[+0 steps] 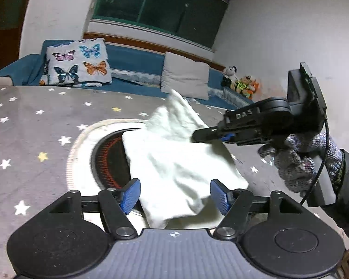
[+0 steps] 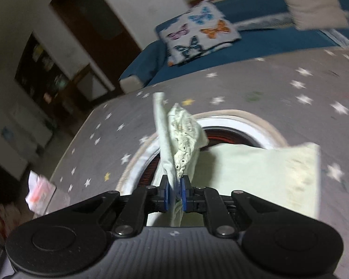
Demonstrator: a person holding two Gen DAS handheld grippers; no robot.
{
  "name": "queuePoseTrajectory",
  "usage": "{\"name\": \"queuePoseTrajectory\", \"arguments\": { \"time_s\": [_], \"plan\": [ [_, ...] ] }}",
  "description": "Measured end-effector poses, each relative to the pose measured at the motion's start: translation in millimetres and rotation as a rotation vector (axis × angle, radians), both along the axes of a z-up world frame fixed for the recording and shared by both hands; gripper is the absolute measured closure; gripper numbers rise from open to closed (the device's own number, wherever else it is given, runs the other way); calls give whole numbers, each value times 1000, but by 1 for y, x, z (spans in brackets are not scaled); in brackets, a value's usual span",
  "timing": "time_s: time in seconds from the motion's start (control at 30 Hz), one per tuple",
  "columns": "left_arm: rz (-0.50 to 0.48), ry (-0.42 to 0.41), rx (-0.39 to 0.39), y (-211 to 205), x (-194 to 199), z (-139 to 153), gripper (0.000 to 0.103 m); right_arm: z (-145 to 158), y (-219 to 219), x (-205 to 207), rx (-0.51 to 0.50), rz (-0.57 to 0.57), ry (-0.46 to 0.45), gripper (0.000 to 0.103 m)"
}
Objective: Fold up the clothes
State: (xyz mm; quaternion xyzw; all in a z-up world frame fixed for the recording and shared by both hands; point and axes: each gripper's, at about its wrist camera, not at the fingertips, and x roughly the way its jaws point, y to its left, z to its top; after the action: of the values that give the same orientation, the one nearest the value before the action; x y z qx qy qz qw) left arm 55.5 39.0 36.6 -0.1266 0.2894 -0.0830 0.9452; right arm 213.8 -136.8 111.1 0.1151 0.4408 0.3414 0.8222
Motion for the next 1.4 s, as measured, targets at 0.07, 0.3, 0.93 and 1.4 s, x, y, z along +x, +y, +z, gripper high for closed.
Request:
{"name": "queuePoseTrajectory", "arguments": {
  "time_s": [0.07,0.3,0.93,1.4],
  "plan": [
    [-15,12,15,-10,6,-3,34,-9,-25,5,25,-31,22,94],
    [-51,63,62,-39,25,-16,33,-36,-75,12,89,-84,82,94],
    [-131,99,99,-68,53,-27,32,-48,-114,22,179,-132,88,94],
    [-183,105,140,-88,73,-33,32,-56,-134,16,165,-160,76,90]
  ]
}}
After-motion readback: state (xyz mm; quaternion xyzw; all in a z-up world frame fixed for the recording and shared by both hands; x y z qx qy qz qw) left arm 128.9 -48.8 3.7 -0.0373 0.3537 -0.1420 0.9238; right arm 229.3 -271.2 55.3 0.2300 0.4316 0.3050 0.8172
